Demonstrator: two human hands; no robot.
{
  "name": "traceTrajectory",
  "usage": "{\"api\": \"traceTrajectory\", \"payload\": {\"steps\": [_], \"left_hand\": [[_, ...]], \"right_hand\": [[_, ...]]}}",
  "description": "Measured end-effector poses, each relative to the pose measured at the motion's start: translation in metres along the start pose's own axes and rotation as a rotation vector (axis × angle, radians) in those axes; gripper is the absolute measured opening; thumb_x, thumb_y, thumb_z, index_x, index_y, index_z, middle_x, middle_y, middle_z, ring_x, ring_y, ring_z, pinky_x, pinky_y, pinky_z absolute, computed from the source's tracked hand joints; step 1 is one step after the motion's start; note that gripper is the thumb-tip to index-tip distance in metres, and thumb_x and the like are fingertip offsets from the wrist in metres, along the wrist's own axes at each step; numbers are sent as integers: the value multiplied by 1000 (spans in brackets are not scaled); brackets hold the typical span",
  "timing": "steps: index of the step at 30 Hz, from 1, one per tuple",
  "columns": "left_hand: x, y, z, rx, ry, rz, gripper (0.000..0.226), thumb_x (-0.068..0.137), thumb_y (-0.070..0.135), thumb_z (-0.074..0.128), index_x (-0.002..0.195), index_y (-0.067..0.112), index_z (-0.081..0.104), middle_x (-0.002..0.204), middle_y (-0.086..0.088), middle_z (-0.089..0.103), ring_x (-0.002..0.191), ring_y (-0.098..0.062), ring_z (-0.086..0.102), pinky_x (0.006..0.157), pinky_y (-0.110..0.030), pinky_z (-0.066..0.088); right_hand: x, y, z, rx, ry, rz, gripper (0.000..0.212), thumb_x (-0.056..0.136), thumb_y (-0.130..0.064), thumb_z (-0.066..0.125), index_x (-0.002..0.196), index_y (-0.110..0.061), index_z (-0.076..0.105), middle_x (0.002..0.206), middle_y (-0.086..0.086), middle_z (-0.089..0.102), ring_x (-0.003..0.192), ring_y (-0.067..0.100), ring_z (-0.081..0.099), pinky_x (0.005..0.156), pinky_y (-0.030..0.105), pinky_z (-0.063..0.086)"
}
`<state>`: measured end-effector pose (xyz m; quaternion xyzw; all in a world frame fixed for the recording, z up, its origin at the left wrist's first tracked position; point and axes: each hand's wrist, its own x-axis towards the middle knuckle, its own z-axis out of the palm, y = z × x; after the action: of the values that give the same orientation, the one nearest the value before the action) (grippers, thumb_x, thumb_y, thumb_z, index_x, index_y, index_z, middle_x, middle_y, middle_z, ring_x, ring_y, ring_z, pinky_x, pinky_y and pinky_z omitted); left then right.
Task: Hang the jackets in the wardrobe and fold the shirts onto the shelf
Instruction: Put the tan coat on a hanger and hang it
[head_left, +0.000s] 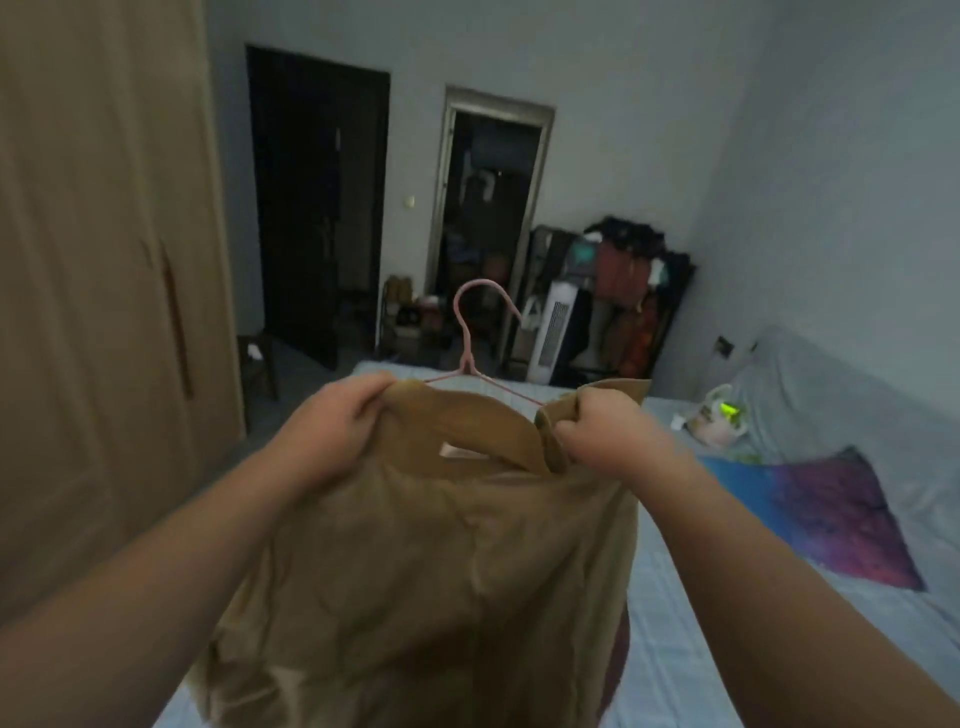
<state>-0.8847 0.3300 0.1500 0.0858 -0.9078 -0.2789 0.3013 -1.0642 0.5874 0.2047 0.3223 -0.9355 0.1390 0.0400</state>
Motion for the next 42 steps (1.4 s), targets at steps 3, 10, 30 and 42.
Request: {"api": "traceTrajectory", "payload": {"steps": [3, 10, 30, 42], "left_hand": [[34, 24, -40, 26, 43, -21, 19, 102, 43, 43, 108, 47, 60, 99, 19, 68, 93, -7, 64, 84, -42, 55], [86, 88, -135, 1, 117, 74, 22, 101, 32, 50, 92, 47, 63, 87, 24, 66, 81, 5, 62, 71, -30, 48], [82, 153, -196, -64, 154, 50, 21, 101, 30, 53, 96, 25, 73, 91, 2, 72, 86, -13, 69, 86, -38, 56], [73, 168, -210, -65, 261, 43, 33, 102, 34, 50, 85, 15, 72, 85, -8, 71, 85, -28, 67, 79, -41, 53]], "right_hand": [[10, -4, -54, 48, 204, -33, 24, 82, -40, 56, 68, -21, 62, 66, -2, 61, 60, 14, 57, 47, 25, 38], [18, -23, -155, 452, 361, -243, 10, 90, -40, 60, 84, -34, 66, 79, -11, 71, 80, 9, 68, 63, 23, 46], [3, -80, -193, 117, 287, -457, 47, 98, -62, 35, 140, -41, 41, 117, -15, 56, 106, 10, 58, 87, 29, 49], [-7, -51, -239, 141, -68, -223, 37, 102, -50, 43, 81, -30, 66, 107, -2, 72, 92, 14, 65, 82, 29, 51]]}}
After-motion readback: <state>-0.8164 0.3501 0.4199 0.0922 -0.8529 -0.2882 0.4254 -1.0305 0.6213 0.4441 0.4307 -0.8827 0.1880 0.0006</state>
